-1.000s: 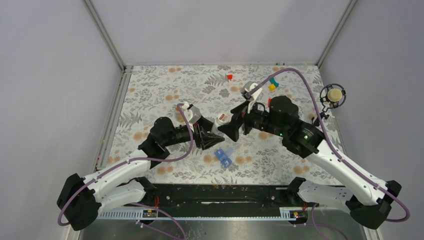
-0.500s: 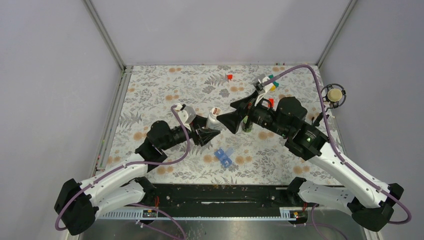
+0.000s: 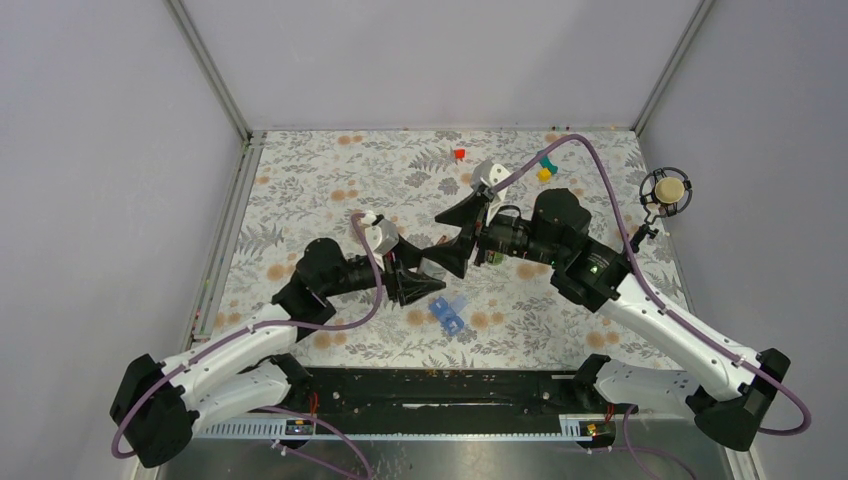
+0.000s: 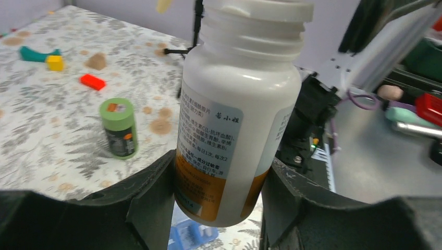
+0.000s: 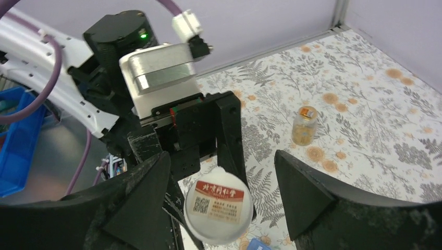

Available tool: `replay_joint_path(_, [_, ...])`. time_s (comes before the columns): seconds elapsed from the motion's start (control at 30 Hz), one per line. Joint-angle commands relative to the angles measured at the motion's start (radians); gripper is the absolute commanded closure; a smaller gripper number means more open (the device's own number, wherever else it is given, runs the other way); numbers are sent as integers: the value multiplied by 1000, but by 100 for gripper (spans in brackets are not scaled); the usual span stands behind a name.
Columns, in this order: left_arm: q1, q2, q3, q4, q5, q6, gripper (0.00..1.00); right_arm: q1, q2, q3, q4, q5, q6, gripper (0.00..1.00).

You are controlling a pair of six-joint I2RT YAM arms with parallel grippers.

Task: Sort the pills into containers
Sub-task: Pick up the pill bottle at the center of the board.

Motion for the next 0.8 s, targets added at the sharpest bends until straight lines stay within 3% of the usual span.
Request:
replay_joint_path(0.0, [13, 34, 77, 59, 212, -40, 100, 1, -13, 20, 49, -147, -60, 19])
replay_joint_path(0.33, [47, 46, 75, 179, 374, -123, 100, -23, -20, 51, -109, -371, -69, 14])
replay_joint_path(0.5, [48, 30, 75, 186, 363, -123, 100, -23, -49, 23, -127, -326, -82, 9])
replay_joint_path(0.6, [48, 17, 72, 146, 254, -92, 100, -23, -73, -4, -89, -270, -24, 10])
replay_joint_path(0.77, [47, -19, 63, 55, -60, -25, 100, -24, -152, -120, 70, -29, -14, 4])
